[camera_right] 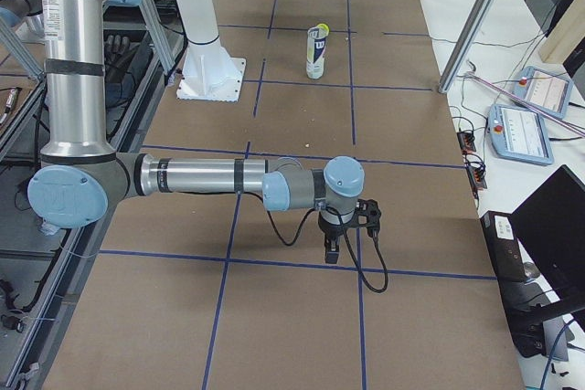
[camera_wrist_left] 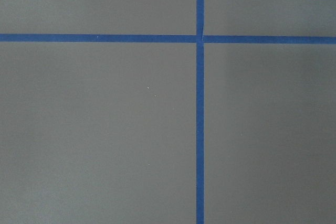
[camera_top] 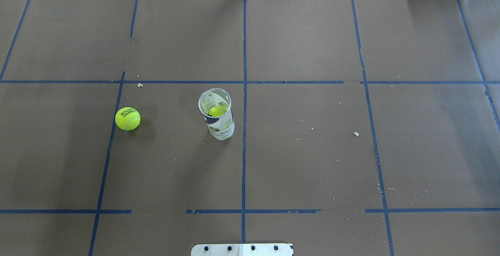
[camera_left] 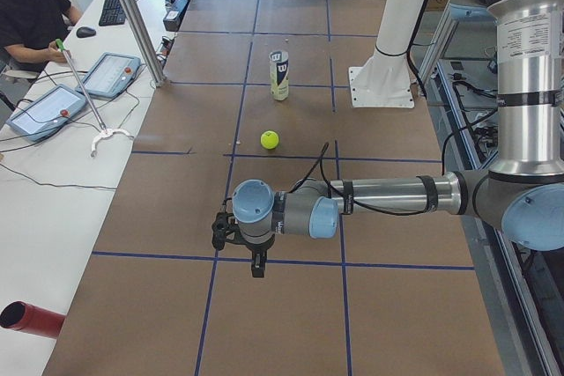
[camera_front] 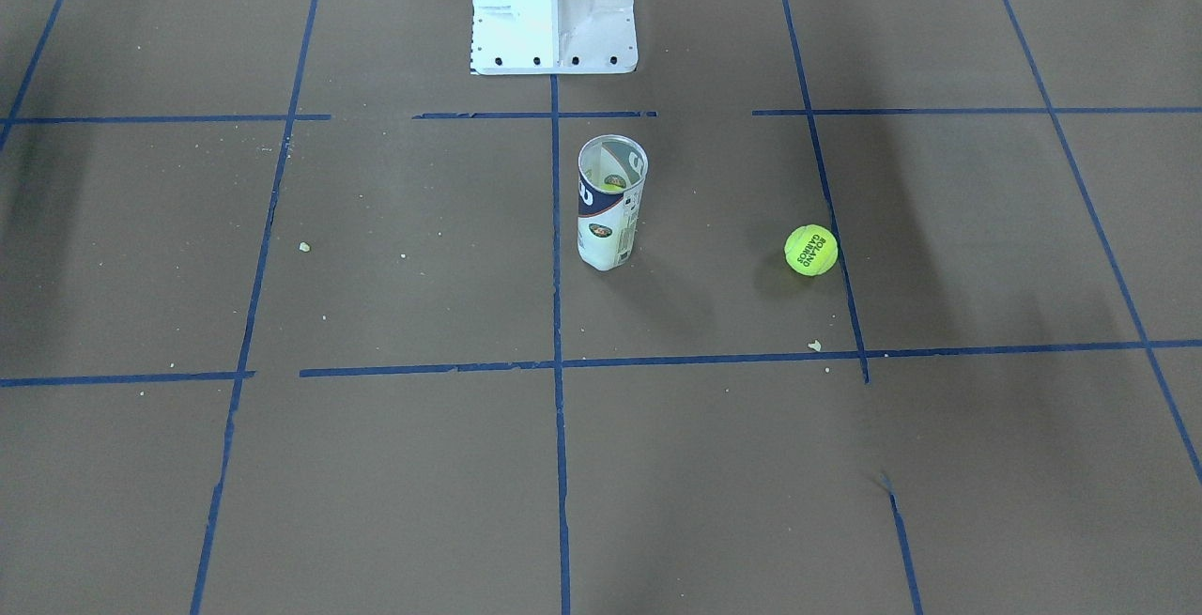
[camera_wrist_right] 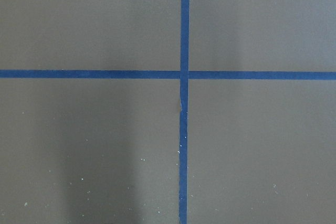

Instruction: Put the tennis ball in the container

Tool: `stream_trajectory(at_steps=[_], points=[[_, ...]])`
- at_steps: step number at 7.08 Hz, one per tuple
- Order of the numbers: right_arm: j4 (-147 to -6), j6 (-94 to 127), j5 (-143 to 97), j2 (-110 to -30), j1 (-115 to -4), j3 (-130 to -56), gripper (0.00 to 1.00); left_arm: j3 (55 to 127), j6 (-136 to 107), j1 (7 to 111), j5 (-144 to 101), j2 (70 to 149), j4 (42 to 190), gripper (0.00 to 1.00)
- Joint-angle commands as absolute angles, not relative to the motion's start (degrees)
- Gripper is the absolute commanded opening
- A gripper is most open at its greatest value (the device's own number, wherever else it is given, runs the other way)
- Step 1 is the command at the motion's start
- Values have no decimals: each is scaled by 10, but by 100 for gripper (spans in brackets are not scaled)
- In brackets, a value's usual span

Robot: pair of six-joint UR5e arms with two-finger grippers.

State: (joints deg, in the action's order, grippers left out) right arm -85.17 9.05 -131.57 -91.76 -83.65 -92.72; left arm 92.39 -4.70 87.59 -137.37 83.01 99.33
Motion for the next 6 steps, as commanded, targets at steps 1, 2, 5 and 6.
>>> stream_trajectory(at_steps=[1,2,5,6], points=[[-852,91,-1316,-918,-836,-927,100,926,-46,875,-1369,830,995,100],[-852,91,-1316,-918,-837,-927,100,927,-47,875,-1352,835,995,100],[-852,91,-1316,-918,-837,-927,100,951,-67,876,-1337,861,986,100],[-852,91,-1316,-918,-837,-927,100,977,-148,874,-1336,867,984,100]])
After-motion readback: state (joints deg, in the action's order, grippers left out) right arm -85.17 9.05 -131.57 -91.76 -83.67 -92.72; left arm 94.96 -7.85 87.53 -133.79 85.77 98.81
